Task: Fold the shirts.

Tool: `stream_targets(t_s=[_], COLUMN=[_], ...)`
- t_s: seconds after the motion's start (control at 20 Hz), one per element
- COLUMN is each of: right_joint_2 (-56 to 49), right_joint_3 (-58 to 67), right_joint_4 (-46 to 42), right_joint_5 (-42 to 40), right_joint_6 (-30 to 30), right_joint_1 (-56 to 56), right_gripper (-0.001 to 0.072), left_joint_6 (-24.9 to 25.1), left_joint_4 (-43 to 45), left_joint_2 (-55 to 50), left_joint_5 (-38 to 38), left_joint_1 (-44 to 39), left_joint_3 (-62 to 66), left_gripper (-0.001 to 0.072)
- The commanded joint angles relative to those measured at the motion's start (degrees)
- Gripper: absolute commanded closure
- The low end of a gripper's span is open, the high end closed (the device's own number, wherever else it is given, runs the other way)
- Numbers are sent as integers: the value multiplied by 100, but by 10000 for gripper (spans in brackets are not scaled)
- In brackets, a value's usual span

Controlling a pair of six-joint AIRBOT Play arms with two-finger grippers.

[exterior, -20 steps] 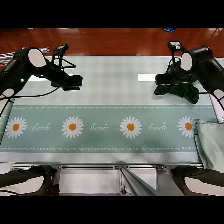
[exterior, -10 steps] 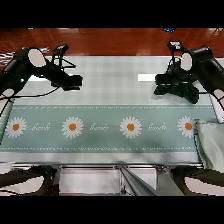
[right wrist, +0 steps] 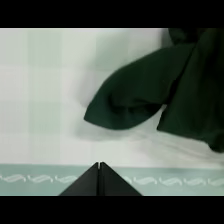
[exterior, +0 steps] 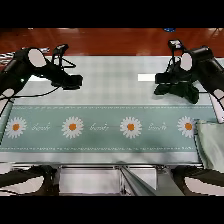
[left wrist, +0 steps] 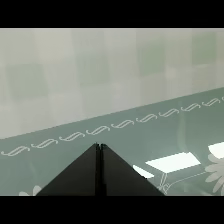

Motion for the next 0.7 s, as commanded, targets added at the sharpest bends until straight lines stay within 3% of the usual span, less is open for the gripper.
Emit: stream_targets(t_s=[0.0, 0.05, 0.1, 0.15, 0.2, 0.25, 0.3, 0.35, 0.5, 0.65], right_joint_2=[0, 0, 0, 0, 0, -2, -2, -11, -321, -1016], right_joint_3=[9, 37, 76, 127, 195, 260, 302, 313, 323, 326], right_joint_4=[-400, -697, -1023, -1309, -1600, -1794, -1891, -1845, -1281, -428], right_joint_5=[-935, -1204, -1488, -1709, -1860, -1956, -2081, -2247, -2426, -2428], right_joint_6=[-35, -31, -9, 103, 269, 435, 638, 811, 979, 713], right_joint_1=[2, -15, -66, -151, -295, -476, -737, -1043, -1860, -2376], right_gripper=[689, 624, 403, 296, 297, 297, 297, 298, 305, 305], left_joint_6=[0, 0, 0, 4, 39, 210, 330, 291, -70, -769], left_joint_4=[0, 0, 0, 2, 66, 227, 525, 1003, 1985, 1991], left_joint_2=[-2, -4, -2, -4, -4, -4, -4, -9, -11, -37], left_joint_5=[490, 678, 820, 876, 918, 933, 931, 927, 643, 269], left_joint_1=[0, -4, -4, 2, 7, 7, 7, 26, 354, 1019], left_joint_3=[2, 2, 4, 9, 9, 9, 9, 9, 9, -15], left_gripper=[690, 690, 690, 689, 662, 506, 246, 198, 198, 198])
